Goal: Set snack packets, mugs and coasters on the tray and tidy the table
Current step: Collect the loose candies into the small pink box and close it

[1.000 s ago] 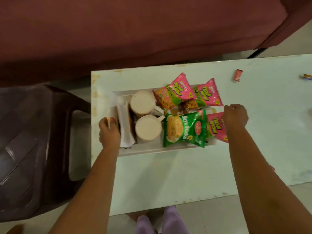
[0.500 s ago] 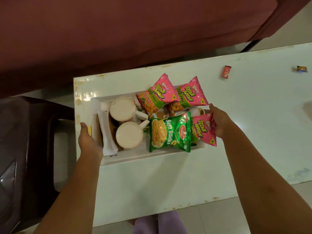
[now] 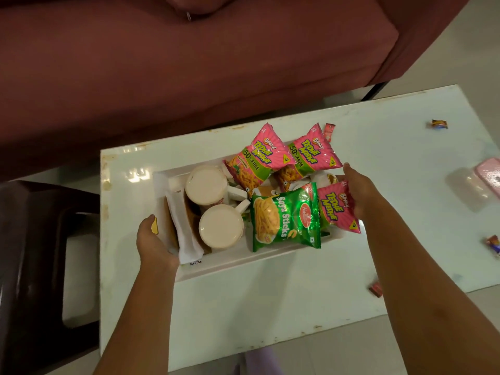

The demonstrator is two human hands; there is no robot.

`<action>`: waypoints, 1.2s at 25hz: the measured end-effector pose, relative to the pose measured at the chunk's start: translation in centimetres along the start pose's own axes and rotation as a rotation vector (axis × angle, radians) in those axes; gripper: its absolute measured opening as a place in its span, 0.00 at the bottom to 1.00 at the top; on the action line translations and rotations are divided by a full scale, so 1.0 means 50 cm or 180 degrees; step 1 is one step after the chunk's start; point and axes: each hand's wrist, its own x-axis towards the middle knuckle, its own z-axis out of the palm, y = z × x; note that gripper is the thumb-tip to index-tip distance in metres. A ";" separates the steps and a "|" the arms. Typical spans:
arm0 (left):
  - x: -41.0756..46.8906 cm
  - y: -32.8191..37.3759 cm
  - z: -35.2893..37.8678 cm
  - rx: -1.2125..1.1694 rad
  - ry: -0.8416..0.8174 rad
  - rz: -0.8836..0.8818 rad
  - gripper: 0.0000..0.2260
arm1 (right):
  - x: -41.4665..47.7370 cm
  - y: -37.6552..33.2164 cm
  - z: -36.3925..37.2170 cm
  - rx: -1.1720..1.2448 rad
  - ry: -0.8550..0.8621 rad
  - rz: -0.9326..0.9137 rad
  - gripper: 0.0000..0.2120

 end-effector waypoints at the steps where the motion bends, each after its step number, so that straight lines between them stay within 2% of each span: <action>1: -0.013 -0.009 0.014 0.0038 -0.0004 0.0037 0.16 | -0.002 -0.004 -0.020 0.0020 0.0056 -0.0047 0.25; 9: -0.091 -0.101 0.093 0.0177 -0.0224 0.0334 0.17 | -0.028 -0.011 -0.171 0.0013 0.0165 -0.0220 0.24; 17: -0.110 -0.238 0.150 0.0271 -0.0419 0.0200 0.20 | -0.012 -0.004 -0.302 -0.0374 0.0713 -0.0442 0.27; 30: -0.093 -0.348 0.324 0.0372 0.0169 0.0346 0.19 | 0.127 -0.004 -0.417 -0.0631 0.1075 -0.0282 0.29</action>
